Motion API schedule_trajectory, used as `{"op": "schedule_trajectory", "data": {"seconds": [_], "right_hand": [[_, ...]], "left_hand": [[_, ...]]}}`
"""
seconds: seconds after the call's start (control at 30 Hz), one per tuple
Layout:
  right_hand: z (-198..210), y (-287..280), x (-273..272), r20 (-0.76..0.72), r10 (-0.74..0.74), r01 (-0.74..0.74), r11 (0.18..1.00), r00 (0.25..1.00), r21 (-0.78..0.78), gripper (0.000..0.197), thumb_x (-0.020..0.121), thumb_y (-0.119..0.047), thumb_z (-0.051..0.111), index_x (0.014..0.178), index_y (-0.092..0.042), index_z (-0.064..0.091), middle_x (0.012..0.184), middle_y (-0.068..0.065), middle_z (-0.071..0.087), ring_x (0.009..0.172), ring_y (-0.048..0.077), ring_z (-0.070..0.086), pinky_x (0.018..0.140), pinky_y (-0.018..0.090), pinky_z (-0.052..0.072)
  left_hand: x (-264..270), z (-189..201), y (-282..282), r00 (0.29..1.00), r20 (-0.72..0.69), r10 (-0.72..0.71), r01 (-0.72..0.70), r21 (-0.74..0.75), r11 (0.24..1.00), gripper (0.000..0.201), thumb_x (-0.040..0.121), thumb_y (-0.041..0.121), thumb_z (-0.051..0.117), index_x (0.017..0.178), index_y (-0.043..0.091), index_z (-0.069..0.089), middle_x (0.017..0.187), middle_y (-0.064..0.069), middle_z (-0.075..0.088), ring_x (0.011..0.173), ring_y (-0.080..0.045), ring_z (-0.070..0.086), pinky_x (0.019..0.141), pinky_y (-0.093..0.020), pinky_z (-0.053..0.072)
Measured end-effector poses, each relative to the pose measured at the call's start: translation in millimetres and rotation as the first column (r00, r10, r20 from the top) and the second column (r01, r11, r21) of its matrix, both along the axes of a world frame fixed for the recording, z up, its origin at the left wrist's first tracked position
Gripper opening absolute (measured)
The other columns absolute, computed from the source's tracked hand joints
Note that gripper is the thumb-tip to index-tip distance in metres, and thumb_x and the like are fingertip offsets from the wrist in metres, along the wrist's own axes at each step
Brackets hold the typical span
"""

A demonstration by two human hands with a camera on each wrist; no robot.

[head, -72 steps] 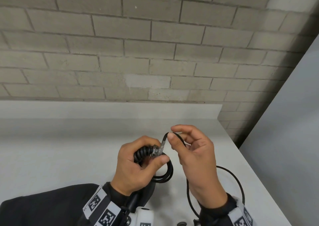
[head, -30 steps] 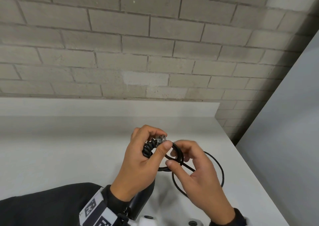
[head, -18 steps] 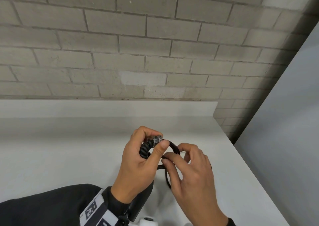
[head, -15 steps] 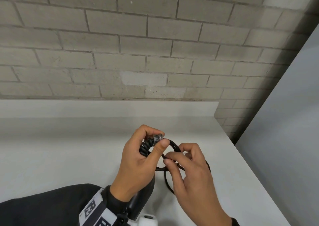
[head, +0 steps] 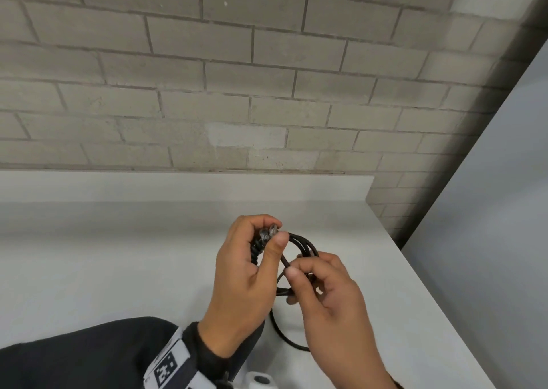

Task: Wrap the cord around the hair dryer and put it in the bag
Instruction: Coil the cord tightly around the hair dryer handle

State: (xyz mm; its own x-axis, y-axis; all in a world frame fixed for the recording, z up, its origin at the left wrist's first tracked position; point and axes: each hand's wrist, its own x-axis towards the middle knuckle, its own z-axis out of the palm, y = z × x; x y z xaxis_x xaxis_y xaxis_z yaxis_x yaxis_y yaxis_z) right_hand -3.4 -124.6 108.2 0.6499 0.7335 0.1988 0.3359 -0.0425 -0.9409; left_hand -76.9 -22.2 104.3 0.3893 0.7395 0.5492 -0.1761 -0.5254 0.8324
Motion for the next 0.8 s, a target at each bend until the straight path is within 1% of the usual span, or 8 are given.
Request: {"op": "schedule_trajectory", "data": {"seconds": [0.1,0.2,0.3,0.4,0.5,0.63,0.7,0.8], "right_hand": [[17,-6,7,-0.333,0.117,-0.12,0.993,0.936,0.013,0.016,0.089,-0.024,0.064,0.079,-0.019,0.074,0.088,-0.006,0.069,0.074,0.011,0.064,0.073,0.021,0.052],[30,-10,16,-0.672,0.267,-0.235,0.962,0.691,0.141,0.025,0.086,-0.031,0.067,0.072,-0.011,0.074,0.093,0.007,0.069,0.071,0.013,0.052,0.077,0.031,0.051],[32,-14,22,-0.769,0.351,-0.271,0.933,0.535,0.237,0.027,0.083,-0.035,0.069,0.07,-0.011,0.071,0.095,0.011,0.067,0.071,0.017,0.047,0.077,0.036,0.05],[28,-16,17,-0.603,0.326,-0.265,0.945,0.728,0.191,0.029,0.076,-0.041,0.073,0.078,-0.012,0.074,0.088,0.002,0.067,0.074,0.014,0.053,0.076,0.028,0.049],[12,-16,12,-0.06,0.091,-0.087,0.994,0.994,0.071,0.015,0.073,-0.038,0.074,0.085,-0.03,0.073,0.099,-0.014,0.061,0.079,0.007,0.055,0.076,0.018,0.047],[-7,-11,4,0.473,-0.215,0.109,0.964,0.854,0.242,0.008,0.083,-0.033,0.068,0.091,-0.031,0.071,0.098,-0.012,0.056,0.082,0.001,0.053,0.073,0.003,0.038],[-16,-9,2,0.519,-0.257,0.1,0.945,0.815,0.312,0.011,0.087,-0.026,0.064,0.093,-0.019,0.072,0.093,-0.01,0.062,0.082,0.0,0.057,0.074,0.003,0.039],[-8,-12,1,0.361,-0.197,0.103,0.959,0.911,0.263,0.003,0.087,-0.026,0.068,0.087,-0.026,0.071,0.084,-0.014,0.066,0.079,0.004,0.061,0.071,0.005,0.043]], "left_hand": [[1,-3,4,1.0,0.014,0.019,-0.02,0.089,0.996,0.019,0.092,0.04,0.054,0.1,0.024,0.059,0.088,0.006,0.061,0.08,-0.009,0.06,0.073,-0.01,0.042],[1,-8,9,1.0,0.015,0.019,-0.022,0.154,0.988,0.015,0.093,0.043,0.053,0.098,0.029,0.056,0.082,0.012,0.059,0.072,-0.005,0.057,0.069,-0.011,0.041],[1,-9,11,1.0,0.017,0.026,-0.029,0.205,0.978,0.021,0.095,0.049,0.052,0.098,0.029,0.056,0.078,0.019,0.057,0.068,0.001,0.057,0.066,-0.008,0.04],[2,-9,12,0.999,0.034,0.035,-0.041,0.211,0.977,0.028,0.095,0.05,0.05,0.096,0.023,0.058,0.077,0.021,0.057,0.066,0.003,0.056,0.065,-0.007,0.039],[3,-9,13,0.998,0.03,0.058,-0.062,0.192,0.979,0.025,0.095,0.046,0.052,0.096,0.022,0.058,0.078,0.022,0.057,0.065,0.003,0.054,0.064,-0.005,0.038],[5,-7,11,0.995,0.043,0.087,-0.094,0.211,0.973,0.03,0.096,0.049,0.05,0.095,0.02,0.058,0.071,0.019,0.054,0.064,0.004,0.053,0.064,-0.004,0.037],[5,-6,10,0.995,0.046,0.092,-0.1,0.232,0.968,0.037,0.098,0.052,0.046,0.095,0.017,0.058,0.073,0.019,0.053,0.064,0.006,0.052,0.065,-0.003,0.036],[4,-6,11,0.993,0.028,0.115,-0.118,0.281,0.952,0.037,0.098,0.046,0.048,0.094,0.012,0.061,0.079,0.02,0.054,0.07,0.009,0.052,0.069,-0.002,0.036]]}}
